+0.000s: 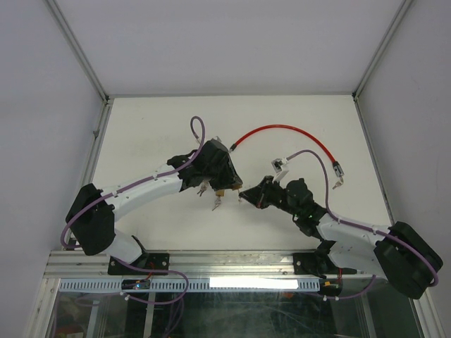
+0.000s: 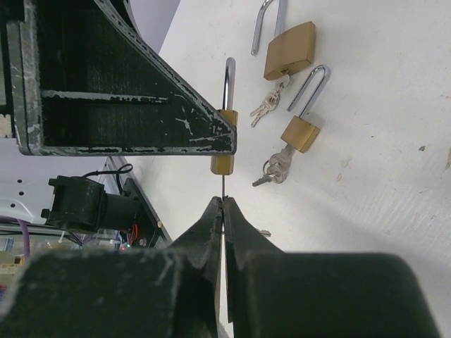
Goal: Unlock with the key
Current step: Unlock the lock.
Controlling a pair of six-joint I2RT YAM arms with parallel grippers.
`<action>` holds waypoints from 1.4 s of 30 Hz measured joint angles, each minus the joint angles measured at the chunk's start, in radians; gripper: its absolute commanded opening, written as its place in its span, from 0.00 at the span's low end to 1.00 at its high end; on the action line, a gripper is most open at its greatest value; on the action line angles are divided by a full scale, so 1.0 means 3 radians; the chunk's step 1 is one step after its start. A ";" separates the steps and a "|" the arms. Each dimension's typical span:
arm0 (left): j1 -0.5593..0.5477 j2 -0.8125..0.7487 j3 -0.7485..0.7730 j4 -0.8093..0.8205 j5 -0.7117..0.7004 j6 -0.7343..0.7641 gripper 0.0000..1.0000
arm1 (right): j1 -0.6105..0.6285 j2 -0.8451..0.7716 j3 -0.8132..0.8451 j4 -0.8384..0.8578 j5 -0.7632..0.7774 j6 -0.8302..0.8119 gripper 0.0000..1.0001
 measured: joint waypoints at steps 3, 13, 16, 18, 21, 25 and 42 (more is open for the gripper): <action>-0.0001 -0.0017 -0.0032 0.0033 0.0013 -0.0010 0.04 | 0.0000 0.0004 -0.0036 0.0060 0.0033 0.0045 0.00; -0.0004 -0.0150 -0.0148 0.0155 0.0010 -0.0137 0.03 | 0.0001 0.0079 -0.0090 0.0364 0.0095 0.0144 0.00; -0.0003 -0.0150 -0.0186 0.0205 -0.0003 -0.0178 0.03 | 0.0001 0.0137 -0.0092 0.0420 0.0123 0.0141 0.00; -0.0013 -0.0150 -0.0235 0.0243 0.0000 -0.0238 0.03 | 0.0001 0.0193 -0.0092 0.0486 0.0149 0.0140 0.00; -0.0027 -0.0151 -0.0312 0.0317 -0.0010 -0.0305 0.02 | 0.0001 0.0268 -0.0092 0.0544 0.0170 0.0122 0.00; -0.0027 -0.0151 -0.0342 0.0398 -0.0024 -0.0356 0.02 | -0.0051 0.0286 -0.0092 0.0582 0.0158 0.0064 0.00; 0.0108 -0.0509 -0.0795 0.0773 -0.0187 -0.0938 0.02 | -0.0160 0.0317 0.0076 0.0468 -0.0043 -0.0186 0.29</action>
